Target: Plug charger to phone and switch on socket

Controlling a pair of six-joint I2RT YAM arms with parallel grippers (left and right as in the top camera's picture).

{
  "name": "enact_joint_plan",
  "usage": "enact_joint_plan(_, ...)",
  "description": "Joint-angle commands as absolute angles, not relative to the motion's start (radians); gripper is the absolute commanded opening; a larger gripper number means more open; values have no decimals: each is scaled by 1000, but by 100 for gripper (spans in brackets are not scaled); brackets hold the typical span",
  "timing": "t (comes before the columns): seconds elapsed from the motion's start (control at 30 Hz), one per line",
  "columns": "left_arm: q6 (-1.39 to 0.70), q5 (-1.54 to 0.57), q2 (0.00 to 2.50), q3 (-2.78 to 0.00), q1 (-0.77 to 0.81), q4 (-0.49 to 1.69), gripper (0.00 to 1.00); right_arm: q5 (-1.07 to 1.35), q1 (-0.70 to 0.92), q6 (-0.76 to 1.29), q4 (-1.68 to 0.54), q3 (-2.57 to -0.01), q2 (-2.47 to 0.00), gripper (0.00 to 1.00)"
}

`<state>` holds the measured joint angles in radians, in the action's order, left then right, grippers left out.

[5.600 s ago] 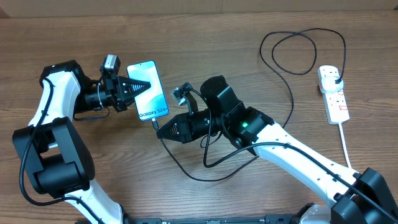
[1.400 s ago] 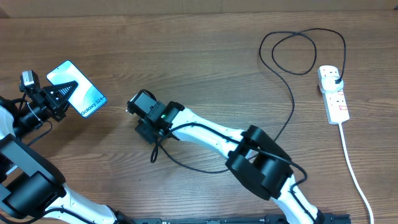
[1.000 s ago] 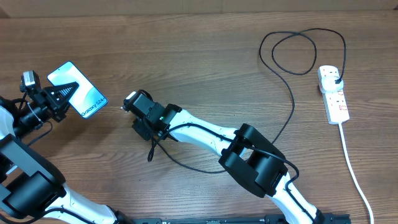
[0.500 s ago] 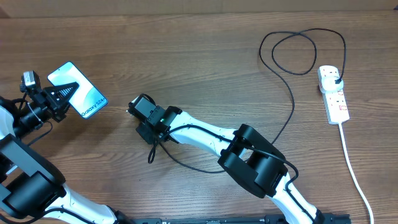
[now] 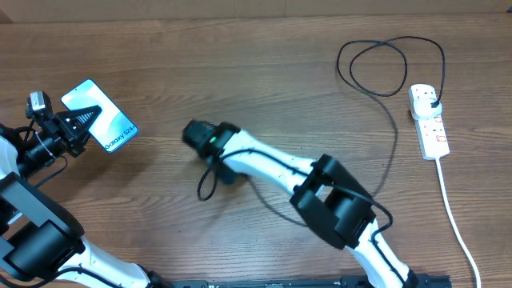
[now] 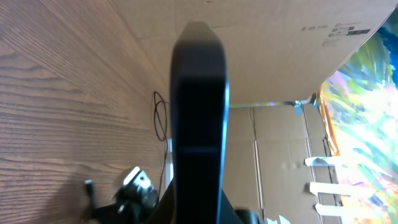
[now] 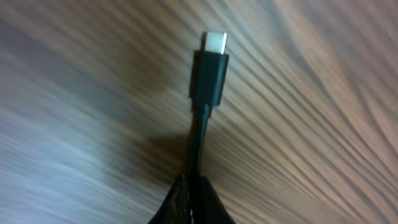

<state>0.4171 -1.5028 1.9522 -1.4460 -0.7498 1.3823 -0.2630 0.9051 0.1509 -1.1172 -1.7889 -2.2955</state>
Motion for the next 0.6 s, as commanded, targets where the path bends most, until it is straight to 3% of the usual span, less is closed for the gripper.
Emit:
enact_joint_plan(0.0, 410, -1535, 1921, -1446, -750, 1383, 4, -312, 799, 161, -1274, -1766, -2320, 4)
enact_joint_plan(0.23, 410, -1534, 1921, -1446, -750, 1383, 4, -199, 646, 160, -1400, -1767, -2320, 6)
enact_joint_plan(0.37, 410, -1534, 1921, -1446, -750, 1383, 4, -119, 581, 160, -1365, -1767, -2320, 33)
enact_joint_plan(0.57, 410, -1534, 1921, -1446, -750, 1383, 4, -62, 527, 159, -1294, -1767, -2320, 40)
